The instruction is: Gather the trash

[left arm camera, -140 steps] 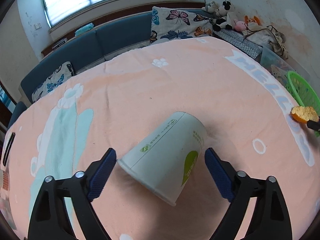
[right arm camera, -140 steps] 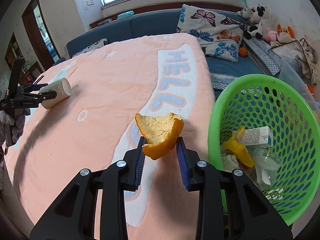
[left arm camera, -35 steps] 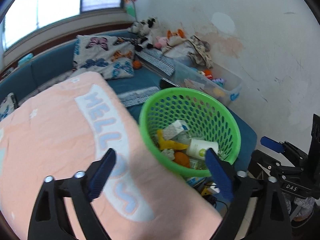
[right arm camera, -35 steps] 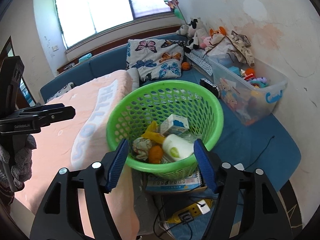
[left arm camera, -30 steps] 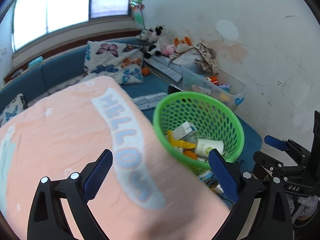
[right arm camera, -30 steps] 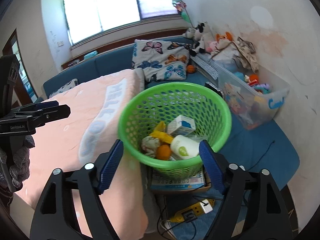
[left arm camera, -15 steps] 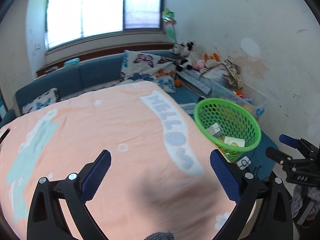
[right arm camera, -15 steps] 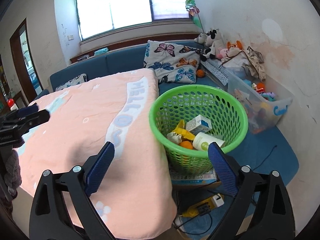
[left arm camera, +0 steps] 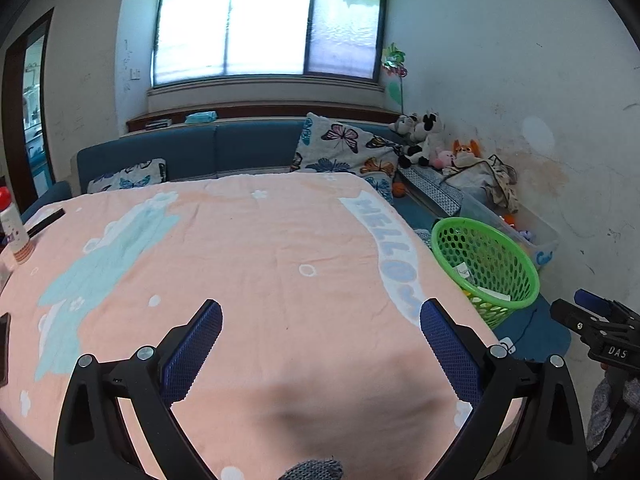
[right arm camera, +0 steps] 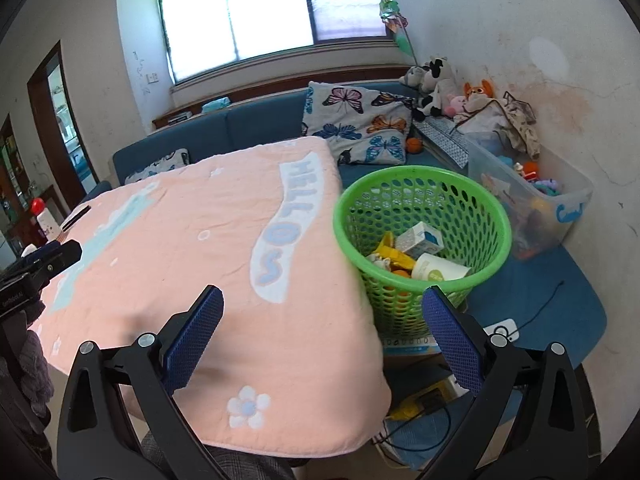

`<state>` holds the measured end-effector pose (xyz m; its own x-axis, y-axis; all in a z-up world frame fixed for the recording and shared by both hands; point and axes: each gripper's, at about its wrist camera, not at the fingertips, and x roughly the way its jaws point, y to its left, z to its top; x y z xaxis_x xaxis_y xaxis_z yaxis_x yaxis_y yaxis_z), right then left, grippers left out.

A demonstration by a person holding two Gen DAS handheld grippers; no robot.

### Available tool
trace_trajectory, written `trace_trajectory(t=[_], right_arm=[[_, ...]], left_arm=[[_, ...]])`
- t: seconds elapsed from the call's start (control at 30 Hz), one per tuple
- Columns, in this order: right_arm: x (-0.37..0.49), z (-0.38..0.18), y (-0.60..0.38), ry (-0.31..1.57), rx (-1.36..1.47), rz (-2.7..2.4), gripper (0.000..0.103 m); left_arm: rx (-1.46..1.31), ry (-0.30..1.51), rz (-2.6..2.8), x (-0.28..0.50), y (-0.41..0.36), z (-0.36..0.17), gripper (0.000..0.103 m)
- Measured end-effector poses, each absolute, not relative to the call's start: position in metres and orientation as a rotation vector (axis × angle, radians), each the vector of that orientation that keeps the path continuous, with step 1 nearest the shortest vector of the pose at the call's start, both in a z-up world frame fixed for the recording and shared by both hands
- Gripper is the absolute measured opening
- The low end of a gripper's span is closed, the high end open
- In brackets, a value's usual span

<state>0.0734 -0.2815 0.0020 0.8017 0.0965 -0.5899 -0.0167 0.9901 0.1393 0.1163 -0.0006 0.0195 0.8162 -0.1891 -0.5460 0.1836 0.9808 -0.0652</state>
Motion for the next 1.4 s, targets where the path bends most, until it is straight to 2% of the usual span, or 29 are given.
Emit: trace_trajectory(t=[1.4], right_arm=[[0.042, 0.011, -0.251, 0.575, 0.036, 0.075, 0.098]], left_arm=[[0.006, 0.527, -0.130, 0.066, 0.007, 0.015, 0.096]])
